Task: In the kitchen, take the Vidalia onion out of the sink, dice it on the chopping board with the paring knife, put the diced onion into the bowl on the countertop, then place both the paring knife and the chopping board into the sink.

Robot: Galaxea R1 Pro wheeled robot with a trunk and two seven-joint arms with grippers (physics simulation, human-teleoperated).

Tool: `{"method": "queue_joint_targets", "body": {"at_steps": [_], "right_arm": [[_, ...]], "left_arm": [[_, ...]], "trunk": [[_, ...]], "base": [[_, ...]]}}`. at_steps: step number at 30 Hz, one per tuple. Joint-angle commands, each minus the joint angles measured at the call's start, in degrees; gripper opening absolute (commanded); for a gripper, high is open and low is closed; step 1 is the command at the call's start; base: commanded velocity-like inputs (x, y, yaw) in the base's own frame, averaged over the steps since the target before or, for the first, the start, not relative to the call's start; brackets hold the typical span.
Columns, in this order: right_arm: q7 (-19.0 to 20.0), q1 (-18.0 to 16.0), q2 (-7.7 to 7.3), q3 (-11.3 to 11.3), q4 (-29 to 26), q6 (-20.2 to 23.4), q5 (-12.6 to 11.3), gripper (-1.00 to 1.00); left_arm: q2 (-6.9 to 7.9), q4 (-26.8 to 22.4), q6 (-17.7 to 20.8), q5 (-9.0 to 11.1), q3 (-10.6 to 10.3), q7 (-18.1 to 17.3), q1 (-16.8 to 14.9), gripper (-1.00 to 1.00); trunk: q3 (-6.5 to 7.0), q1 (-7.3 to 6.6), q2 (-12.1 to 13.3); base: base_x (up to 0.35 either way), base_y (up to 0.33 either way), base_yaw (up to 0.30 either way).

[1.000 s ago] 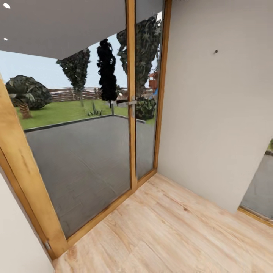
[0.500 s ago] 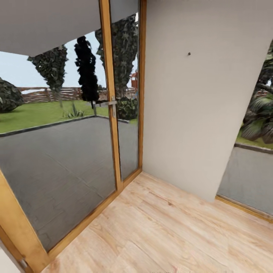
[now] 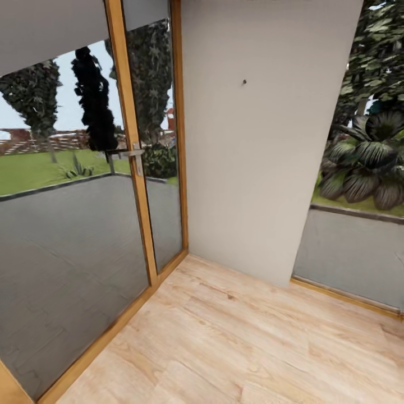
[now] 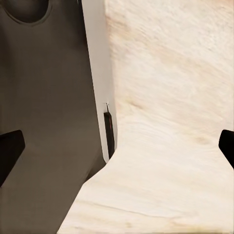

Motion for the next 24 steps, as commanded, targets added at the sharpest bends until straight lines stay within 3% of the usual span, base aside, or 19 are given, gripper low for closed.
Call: {"method": "queue_joint_targets", "body": {"at_steps": [1, 24], "right_arm": [[0.3, 0.0, -0.01, -0.5, -0.1, -0.1, 0.0, 1.0], [0.3, 0.0, 0.08, -0.5, -0.1, -0.1, 0.0, 1.0]], "left_arm": [[0.0, -0.1, -0.1, 0.0, 0.0, 0.0, 0.0, 1.0], [0.0, -0.1, -0.1, 0.0, 0.0, 0.0, 0.0, 1.0]], "trunk": [[-0.03, 0.0, 0.0], [-0.03, 0.0, 0.0]], "base": [[0.0, 0.0, -0.3], [0.0, 0.0, -0.3]]}}
